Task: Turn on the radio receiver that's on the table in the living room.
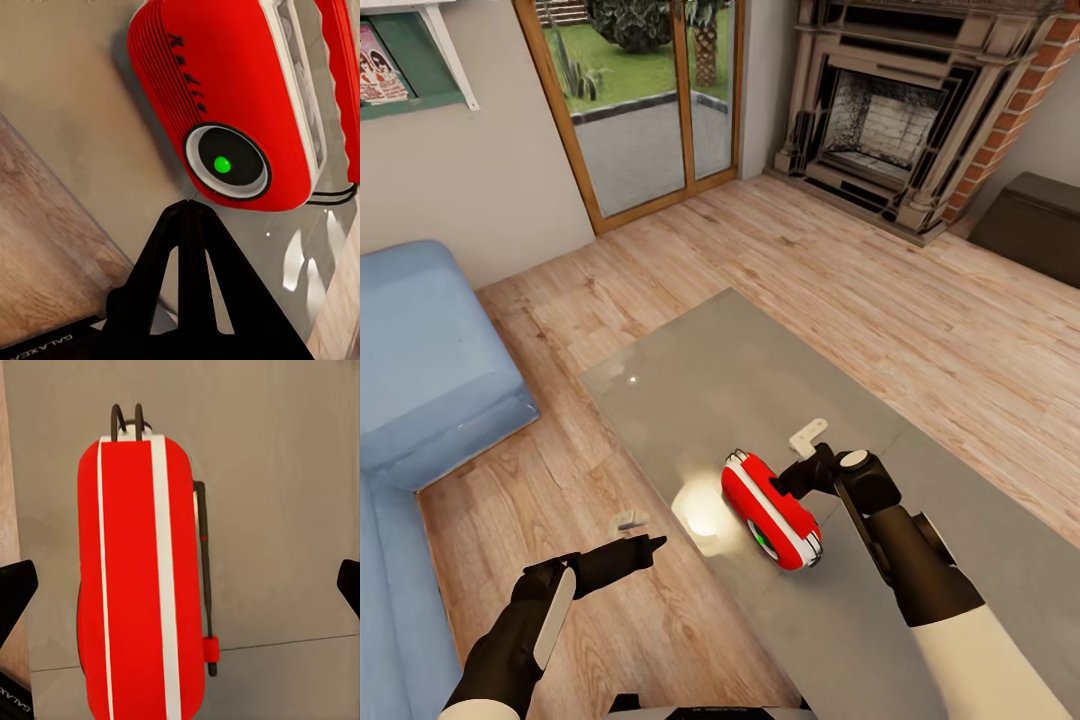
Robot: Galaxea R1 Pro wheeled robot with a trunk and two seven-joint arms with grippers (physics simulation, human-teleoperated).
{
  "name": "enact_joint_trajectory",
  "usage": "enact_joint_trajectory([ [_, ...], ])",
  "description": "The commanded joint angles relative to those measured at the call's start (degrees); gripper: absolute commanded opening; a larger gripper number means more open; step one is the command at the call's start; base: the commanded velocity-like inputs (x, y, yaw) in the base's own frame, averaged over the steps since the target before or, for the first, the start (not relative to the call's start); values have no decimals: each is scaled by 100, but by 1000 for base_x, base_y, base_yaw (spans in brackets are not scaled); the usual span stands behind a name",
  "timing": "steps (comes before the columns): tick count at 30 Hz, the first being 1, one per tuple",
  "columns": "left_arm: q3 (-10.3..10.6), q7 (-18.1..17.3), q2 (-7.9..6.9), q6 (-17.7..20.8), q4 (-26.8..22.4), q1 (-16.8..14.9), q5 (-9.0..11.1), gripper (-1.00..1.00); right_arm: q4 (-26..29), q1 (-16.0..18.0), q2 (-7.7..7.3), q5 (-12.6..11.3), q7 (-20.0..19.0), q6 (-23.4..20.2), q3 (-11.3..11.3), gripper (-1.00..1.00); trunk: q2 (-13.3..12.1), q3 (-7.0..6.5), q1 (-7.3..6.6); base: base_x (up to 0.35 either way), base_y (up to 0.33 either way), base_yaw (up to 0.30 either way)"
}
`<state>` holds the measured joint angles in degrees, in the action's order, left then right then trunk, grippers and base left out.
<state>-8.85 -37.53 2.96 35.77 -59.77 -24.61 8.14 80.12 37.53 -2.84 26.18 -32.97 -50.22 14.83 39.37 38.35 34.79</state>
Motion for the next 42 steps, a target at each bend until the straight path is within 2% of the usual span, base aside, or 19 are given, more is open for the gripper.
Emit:
enact_joint_trajectory([
  [1, -1, 0, -2, 0, 0, 0, 4, -100, 4, 0, -2, 1, 4, 4, -2, 100, 0, -8, 0, 0, 0, 0],
  [18, -2, -8, -6, -4, -2, 0, 12, -100, 28, 0, 9, 10, 10, 42, -7, 100, 0, -81, 0, 0, 0, 0],
  [42, -2, 0, -5, -7, 0, 0, -6, -100, 100, 0, -14, 10, 3, 18, -15, 100, 0, -289, 0, 0, 0, 0],
])
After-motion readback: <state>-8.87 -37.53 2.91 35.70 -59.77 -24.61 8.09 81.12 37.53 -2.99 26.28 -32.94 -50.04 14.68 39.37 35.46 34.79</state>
